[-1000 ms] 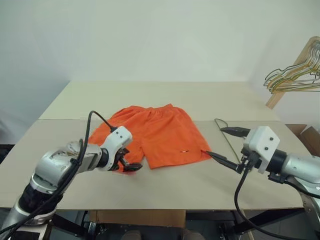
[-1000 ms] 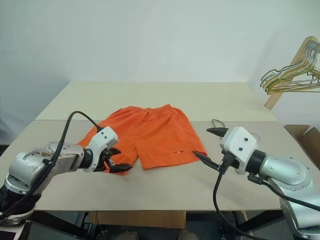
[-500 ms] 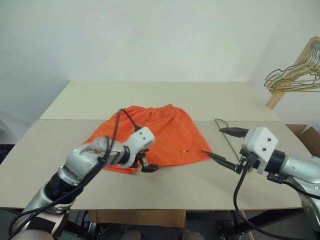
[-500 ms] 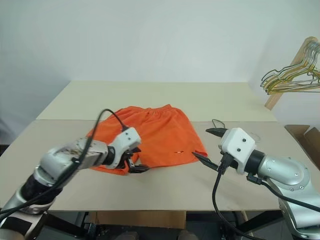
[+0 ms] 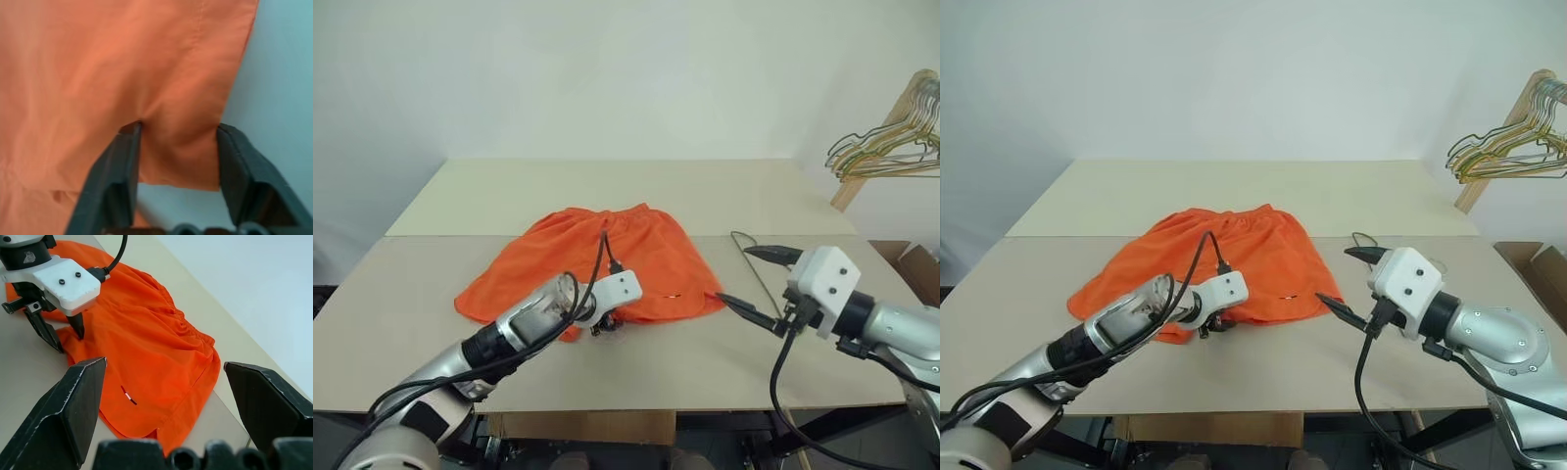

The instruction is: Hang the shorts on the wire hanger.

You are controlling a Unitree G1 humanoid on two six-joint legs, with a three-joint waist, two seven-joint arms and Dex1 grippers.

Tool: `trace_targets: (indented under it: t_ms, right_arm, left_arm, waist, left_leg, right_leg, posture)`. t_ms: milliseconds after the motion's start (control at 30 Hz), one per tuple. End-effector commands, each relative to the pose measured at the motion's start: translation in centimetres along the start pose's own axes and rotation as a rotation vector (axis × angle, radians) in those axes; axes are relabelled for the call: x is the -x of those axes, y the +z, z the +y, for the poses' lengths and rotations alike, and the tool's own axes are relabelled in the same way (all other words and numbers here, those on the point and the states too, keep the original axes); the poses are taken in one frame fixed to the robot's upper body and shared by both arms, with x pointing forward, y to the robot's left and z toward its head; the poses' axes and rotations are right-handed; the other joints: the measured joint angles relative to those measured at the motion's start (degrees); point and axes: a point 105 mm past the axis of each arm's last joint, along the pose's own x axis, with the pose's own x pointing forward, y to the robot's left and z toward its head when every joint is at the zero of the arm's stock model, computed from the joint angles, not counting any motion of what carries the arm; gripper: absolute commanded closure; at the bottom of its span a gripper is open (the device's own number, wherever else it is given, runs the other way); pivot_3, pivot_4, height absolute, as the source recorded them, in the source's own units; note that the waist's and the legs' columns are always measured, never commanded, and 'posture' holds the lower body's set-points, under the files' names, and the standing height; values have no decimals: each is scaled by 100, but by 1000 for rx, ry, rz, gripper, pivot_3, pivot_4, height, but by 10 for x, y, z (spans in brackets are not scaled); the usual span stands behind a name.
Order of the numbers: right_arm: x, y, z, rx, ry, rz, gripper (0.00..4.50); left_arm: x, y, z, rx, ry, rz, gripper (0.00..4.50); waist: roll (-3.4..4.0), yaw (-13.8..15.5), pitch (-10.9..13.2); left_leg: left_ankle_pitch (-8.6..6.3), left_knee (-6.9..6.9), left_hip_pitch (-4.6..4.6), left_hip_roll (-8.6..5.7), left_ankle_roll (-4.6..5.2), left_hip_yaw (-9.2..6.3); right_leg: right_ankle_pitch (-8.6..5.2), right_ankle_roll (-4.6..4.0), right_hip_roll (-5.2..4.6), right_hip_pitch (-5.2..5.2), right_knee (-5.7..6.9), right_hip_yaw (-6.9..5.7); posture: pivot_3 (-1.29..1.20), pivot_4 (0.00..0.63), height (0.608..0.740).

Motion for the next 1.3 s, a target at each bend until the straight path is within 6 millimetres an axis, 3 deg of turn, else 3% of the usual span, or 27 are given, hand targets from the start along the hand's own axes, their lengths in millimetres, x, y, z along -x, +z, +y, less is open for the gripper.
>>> trace_targets:
  t_ms: [33,133,267,400,633,867,1000,1167,1300]
  right_arm:
    - [3,13,-6,40,-32,-32,0]
    - [3,14,-5,34,-36,-34,0]
    - [2,13,-5,26,-41,-32,0]
    - [1,10,-5,17,-44,-27,0]
    - [0,6,-7,12,-40,-16,0]
    - [-2,3,-3,17,7,-8,0]
    - [-2,3,-1,16,26,-12,0]
    - [-5,4,2,10,44,-25,0]
    - [-7,6,3,11,56,-33,0]
  left_arm:
    - [-4,-6,5,-20,6,33,3567]
    - [-4,-6,6,-21,-12,18,4473]
    - [0,-4,9,-74,-31,-30,4473]
    - [19,-8,11,-208,-71,-129,4473]
    - [56,-59,1,-345,-159,-62,4473]
    - [97,-127,-1,-369,-188,83,4473]
    - [127,-175,10,-393,-185,218,4473]
    - [129,-181,33,-363,-100,221,4473]
    - [130,-160,34,-373,-137,127,3255]
  waist:
    - [3,-3,-3]
    - [4,-15,-4]
    - [5,-16,-4]
    - [5,-80,-4]
    - [5,-141,-4]
    - [5,-131,-4]
    - [6,-142,-4]
    - [7,-31,-4]
    - [6,57,-4]
  left_leg:
    - [0,0,2,0,0,0]
    - [0,1,2,0,0,0]
    - [0,1,0,1,0,0]
    - [0,-2,-1,5,0,2]
    - [0,-4,-3,6,1,7]
    - [-1,-4,2,11,2,8]
    - [-1,-11,8,20,2,14]
    - [-1,-9,8,15,2,19]
    - [-1,-6,1,15,2,20]
  right_leg:
    - [0,-1,0,1,0,0]
    - [0,-1,2,2,2,0]
    - [0,0,2,0,1,1]
    - [1,-1,4,-5,1,2]
    - [0,0,-2,-6,-1,3]
    - [0,-1,-1,-4,2,0]
    - [0,-2,3,-7,3,2]
    - [-1,-1,-3,-4,3,-3]
    - [-1,0,-2,-8,3,-6]
  posture:
    - [-77,0,740]
    - [-78,0,740]
    - [-75,0,740]
    - [-70,0,740]
    - [-48,0,740]
    - [-24,0,740]
    - [-9,0,740]
    - [5,0,740]
    - [3,0,740]
